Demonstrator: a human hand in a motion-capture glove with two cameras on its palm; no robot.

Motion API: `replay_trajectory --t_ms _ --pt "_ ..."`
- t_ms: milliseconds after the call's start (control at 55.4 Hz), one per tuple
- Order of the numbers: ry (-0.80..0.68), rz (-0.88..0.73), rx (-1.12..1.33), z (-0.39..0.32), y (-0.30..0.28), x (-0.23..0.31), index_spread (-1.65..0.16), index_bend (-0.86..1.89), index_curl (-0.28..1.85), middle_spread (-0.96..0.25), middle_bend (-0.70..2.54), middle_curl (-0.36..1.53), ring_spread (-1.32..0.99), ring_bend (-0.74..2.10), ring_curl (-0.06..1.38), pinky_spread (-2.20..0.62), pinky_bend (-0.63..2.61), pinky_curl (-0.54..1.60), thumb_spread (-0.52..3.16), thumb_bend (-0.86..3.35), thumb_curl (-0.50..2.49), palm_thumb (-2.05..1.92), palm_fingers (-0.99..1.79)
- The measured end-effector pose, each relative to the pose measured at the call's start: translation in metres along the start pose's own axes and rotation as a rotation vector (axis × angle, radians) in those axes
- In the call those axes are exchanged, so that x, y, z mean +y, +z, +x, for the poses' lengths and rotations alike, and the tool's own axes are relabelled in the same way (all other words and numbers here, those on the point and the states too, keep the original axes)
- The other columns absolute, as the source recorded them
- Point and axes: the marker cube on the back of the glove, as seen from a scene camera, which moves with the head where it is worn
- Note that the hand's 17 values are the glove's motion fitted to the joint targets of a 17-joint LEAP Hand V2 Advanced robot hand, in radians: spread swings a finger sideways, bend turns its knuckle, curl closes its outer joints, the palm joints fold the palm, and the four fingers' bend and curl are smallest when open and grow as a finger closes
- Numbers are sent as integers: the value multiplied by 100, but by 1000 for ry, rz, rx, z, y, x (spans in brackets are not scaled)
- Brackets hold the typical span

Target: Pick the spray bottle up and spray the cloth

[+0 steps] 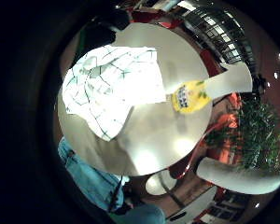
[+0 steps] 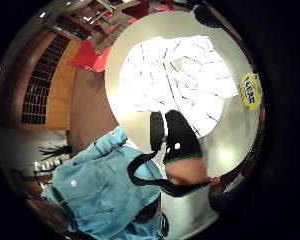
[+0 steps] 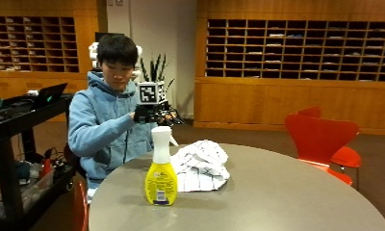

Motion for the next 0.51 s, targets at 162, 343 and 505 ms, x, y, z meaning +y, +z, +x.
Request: replay_trajectory --t_ms 162,343,505 --pt "-2 21 -22 -3 -4 -4 -29 25 20 -3 22 14 8 22 12 18 38 19 83 28 19 51 48" --pt "-39 101 -96 -6 -11 -5 -34 22 26 -4 20 21 9 20 16 21 33 23 103 22 25 54 49" --pt "-65 214 -150 -1 -21 1 -34 20 31 -4 19 24 9 19 18 22 28 25 110 17 30 58 51"
